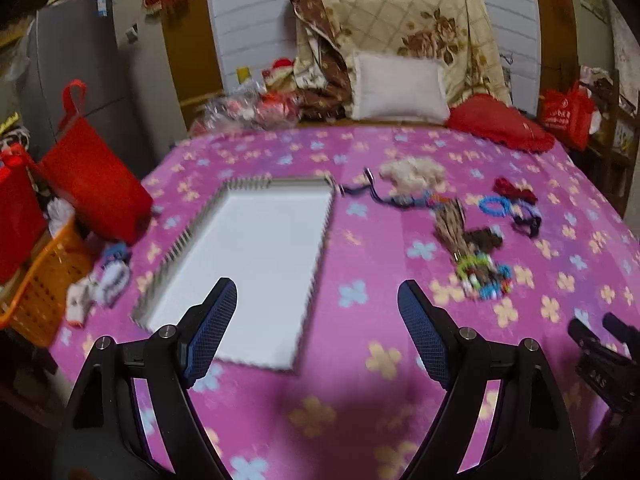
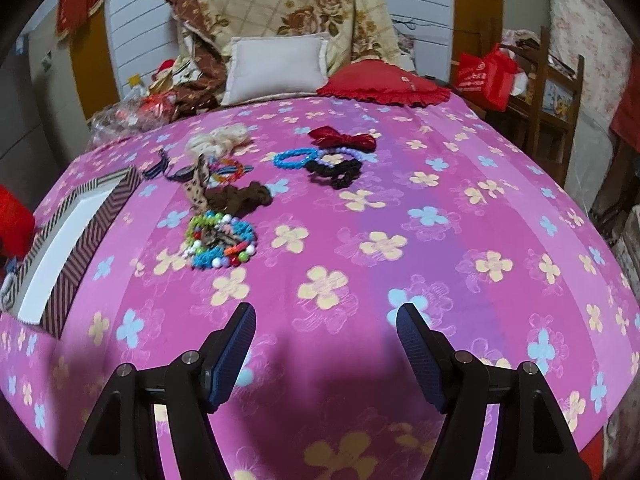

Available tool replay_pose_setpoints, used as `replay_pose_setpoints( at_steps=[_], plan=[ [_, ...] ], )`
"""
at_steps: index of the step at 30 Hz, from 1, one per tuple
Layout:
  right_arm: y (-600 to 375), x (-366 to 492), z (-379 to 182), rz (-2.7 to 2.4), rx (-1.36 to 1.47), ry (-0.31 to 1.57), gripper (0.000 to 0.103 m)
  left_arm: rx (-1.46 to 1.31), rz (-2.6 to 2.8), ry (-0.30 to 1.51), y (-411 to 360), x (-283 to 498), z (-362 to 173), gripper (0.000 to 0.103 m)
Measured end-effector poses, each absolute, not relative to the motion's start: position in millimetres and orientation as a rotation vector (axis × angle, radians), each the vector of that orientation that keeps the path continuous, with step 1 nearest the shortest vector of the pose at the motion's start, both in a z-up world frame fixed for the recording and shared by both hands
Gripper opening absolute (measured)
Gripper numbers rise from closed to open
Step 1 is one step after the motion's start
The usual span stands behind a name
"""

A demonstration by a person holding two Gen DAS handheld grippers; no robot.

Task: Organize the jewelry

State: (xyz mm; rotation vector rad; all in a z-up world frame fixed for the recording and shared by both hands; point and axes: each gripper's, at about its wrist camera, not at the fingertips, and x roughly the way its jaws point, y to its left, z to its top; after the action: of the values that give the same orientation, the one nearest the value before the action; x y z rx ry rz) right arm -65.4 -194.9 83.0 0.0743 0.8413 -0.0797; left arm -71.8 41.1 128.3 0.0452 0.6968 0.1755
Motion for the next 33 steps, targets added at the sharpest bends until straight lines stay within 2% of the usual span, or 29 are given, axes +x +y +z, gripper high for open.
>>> replay_pose_setpoints(
  at_steps=[6, 17, 33],
  plan=[
    [-188.1, -62.9, 73.1, -0.046, 0.096, 0.904, 0.071, 0.017, 0.135, 0.823, 34.2, -78.1, 93.9, 0.083],
    [-183.9, -65.9, 67.0, -0.046, 0.093, 0.937, 0.071, 0.001, 0.070, 0.885, 28.3, -80.4, 83.8, 0.083],
    [-184.8, -68.0, 65.8, -0.032, 0.111, 0.953, 0.071, 0.028, 0.083, 0.879, 23.0, -83.5, 82.5, 0.083]
  ],
)
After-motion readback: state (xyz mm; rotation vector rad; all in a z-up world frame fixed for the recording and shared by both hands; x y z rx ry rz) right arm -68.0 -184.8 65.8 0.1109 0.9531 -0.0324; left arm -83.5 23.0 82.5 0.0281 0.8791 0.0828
